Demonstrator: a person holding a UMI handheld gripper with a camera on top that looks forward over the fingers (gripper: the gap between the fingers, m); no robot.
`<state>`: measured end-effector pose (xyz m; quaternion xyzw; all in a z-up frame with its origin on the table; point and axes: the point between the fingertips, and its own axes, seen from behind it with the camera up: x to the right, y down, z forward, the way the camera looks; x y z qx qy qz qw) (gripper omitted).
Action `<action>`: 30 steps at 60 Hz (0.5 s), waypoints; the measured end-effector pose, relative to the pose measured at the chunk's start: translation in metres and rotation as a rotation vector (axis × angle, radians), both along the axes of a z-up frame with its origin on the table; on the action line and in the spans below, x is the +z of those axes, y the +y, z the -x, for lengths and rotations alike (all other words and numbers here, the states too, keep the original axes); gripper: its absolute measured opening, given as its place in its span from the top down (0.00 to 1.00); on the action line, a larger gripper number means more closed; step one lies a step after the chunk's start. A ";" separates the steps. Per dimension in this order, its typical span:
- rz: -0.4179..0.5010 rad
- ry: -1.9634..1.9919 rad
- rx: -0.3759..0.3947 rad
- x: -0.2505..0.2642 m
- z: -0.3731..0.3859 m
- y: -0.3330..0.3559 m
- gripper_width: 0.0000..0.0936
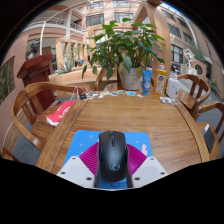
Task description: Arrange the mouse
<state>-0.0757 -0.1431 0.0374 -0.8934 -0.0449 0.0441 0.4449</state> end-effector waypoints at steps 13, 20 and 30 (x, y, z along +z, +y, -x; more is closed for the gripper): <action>0.067 -0.026 -0.024 -0.047 0.013 -0.012 0.45; 0.051 -0.054 -0.047 -0.030 0.012 -0.023 0.16; -0.019 -0.080 -0.065 0.025 0.011 -0.064 0.08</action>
